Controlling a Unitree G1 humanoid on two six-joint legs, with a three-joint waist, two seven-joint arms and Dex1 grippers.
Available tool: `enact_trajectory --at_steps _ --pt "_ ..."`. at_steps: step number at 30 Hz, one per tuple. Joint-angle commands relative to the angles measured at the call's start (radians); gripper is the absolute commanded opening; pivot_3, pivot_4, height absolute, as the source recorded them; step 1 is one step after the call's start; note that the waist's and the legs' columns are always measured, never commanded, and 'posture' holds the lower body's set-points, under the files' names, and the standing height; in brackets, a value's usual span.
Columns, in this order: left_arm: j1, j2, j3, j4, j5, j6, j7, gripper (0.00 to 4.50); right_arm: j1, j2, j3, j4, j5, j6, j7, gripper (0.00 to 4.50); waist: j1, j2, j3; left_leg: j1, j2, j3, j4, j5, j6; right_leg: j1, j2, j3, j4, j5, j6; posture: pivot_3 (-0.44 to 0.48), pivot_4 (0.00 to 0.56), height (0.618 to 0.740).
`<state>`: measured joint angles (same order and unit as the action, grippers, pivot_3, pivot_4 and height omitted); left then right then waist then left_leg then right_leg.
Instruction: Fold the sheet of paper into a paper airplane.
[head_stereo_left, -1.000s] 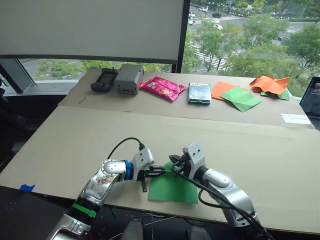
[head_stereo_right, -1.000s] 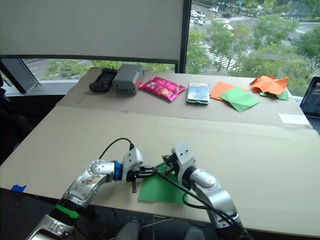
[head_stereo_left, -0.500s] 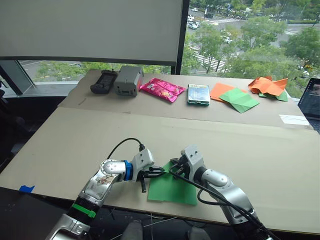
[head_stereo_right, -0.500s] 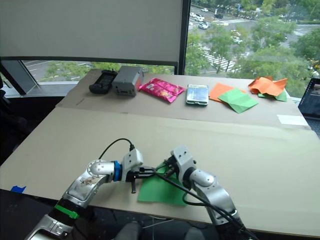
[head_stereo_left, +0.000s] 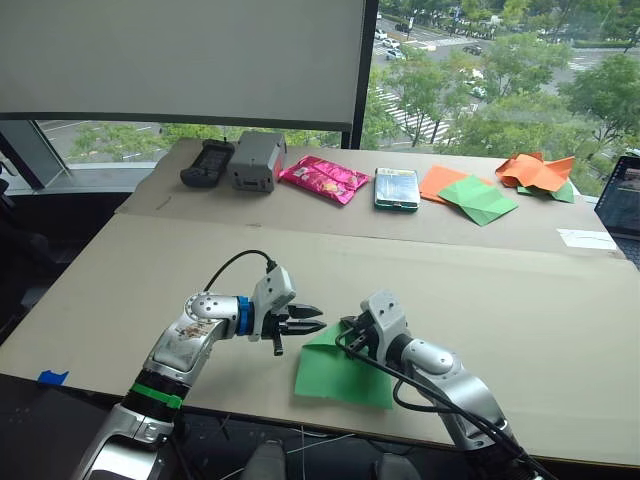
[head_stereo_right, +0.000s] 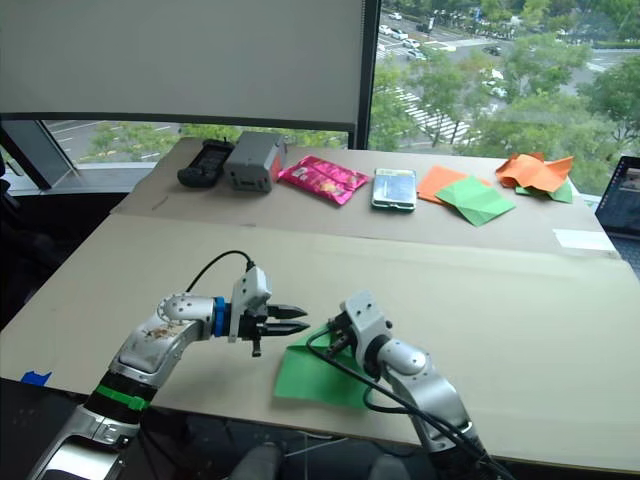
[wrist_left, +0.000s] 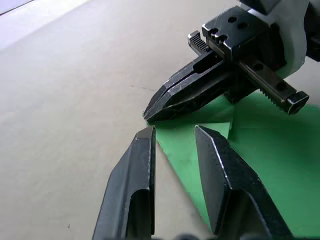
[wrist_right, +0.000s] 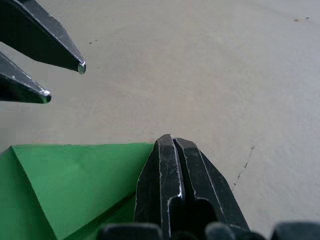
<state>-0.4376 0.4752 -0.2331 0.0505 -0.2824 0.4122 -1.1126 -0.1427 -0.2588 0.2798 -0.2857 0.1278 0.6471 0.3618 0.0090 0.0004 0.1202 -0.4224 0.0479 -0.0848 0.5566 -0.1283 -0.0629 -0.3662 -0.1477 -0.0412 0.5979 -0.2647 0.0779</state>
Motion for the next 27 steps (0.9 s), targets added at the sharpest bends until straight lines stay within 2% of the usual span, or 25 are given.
enact_trajectory --at_steps 1,4,12,27 --pt "-0.034 -0.024 -0.002 0.027 -0.026 0.000 -0.027 0.02 0.026 -0.005 0.016 0.026 -0.021 0.041 -0.010 0.00 0.000 0.000 0.000 0.000 0.000 0.000 0.000 0.000 0.000 0.000 0.000 0.000 0.000 0.000 0.000 0.000 0.150 0.713" --pt "-0.062 -0.043 -0.005 0.082 -0.001 -0.019 -0.023 0.02 0.028 -0.005 0.014 0.023 -0.022 0.042 -0.016 0.00 0.000 -0.001 0.000 0.000 0.000 0.000 0.001 0.003 0.004 0.000 0.000 0.000 0.003 0.000 0.000 0.000 0.150 0.713" --pt "-0.116 -0.096 -0.081 0.244 0.126 -0.155 -0.001 0.02 0.032 -0.006 0.013 0.010 -0.022 0.045 -0.024 0.00 0.001 -0.001 0.000 0.000 0.000 0.000 0.001 0.001 0.001 0.000 0.000 0.000 0.003 0.000 0.000 0.000 0.150 0.713" --pt "-0.115 -0.103 -0.146 0.336 0.230 -0.263 -0.017 0.02 0.051 -0.002 0.015 -0.024 -0.017 0.064 -0.037 0.00 0.002 -0.001 0.000 0.001 0.000 0.000 0.001 0.001 0.001 0.001 0.000 0.000 0.004 0.000 0.000 0.000 0.150 0.713"
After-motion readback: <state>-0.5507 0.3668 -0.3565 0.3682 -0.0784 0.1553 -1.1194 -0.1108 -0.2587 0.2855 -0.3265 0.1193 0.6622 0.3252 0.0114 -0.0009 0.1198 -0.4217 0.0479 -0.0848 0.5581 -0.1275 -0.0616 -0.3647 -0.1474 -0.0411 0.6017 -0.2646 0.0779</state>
